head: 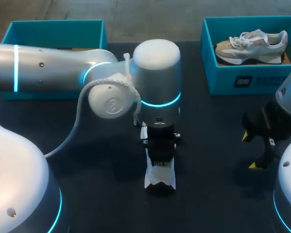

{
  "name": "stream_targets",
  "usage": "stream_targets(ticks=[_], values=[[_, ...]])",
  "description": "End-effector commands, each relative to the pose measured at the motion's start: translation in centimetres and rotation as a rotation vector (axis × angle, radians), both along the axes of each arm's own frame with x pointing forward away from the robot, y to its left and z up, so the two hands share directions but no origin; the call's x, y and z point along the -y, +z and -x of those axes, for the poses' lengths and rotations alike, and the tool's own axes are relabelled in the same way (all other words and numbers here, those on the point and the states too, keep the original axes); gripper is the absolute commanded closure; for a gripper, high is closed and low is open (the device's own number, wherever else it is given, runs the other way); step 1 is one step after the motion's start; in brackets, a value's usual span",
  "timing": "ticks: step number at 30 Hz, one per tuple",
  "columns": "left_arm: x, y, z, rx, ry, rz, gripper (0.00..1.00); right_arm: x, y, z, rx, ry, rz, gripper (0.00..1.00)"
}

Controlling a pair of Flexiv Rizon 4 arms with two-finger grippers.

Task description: Take the shoe out of the shoebox, open the shoe tongue, remove and reinsert the insole, then place the shoe into the shoebox

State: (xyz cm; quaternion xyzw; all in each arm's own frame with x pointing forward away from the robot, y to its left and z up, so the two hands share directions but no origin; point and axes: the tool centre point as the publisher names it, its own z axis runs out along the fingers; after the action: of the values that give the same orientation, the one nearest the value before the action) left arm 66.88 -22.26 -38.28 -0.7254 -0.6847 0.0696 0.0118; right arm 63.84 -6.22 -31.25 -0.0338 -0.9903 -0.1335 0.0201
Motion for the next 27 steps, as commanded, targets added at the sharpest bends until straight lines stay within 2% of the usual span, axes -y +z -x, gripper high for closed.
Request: stream_targets(ticks=[1, 5, 10, 13, 17, 22, 27], values=[[-0.5, -0.6, -0.2, 0.01, 0.008, 0.031, 1.0, 0.0, 0.0, 0.1, 0.002, 0.0, 0.001, 0.0], [0.0, -2.2, -0.7, -0.001, 0.01, 0.029, 1.0, 0.0, 0.0, 0.1, 0.002, 0.0, 0.001, 0.0], [0.5, -3.0, -1.5, 0.025, 0.035, 0.019, 1.0, 0.0, 0.0, 0.1, 0.002, 0.0, 0.001, 0.0], [0.6, -2.6, -2.1, 0.044, 0.045, 0.023, 1.0, 0.0, 0.0, 0.1, 0.002, 0.0, 0.001, 0.0], [0.3, -0.9, -2.5, 0.071, 0.044, 0.038, 1.0, 0.0, 0.0, 0.1, 0.002, 0.0, 0.001, 0.0], [-0.3, 0.1, -1.4, 0.036, 0.019, 0.047, 1.0, 0.0, 0.0, 0.1, 0.002, 0.0, 0.001, 0.0], [-0.6, -0.7, 0.2, -0.005, -0.026, 0.004, 1.0, 0.0, 0.0, 0.1, 0.002, 0.0, 0.001, 0.0]])
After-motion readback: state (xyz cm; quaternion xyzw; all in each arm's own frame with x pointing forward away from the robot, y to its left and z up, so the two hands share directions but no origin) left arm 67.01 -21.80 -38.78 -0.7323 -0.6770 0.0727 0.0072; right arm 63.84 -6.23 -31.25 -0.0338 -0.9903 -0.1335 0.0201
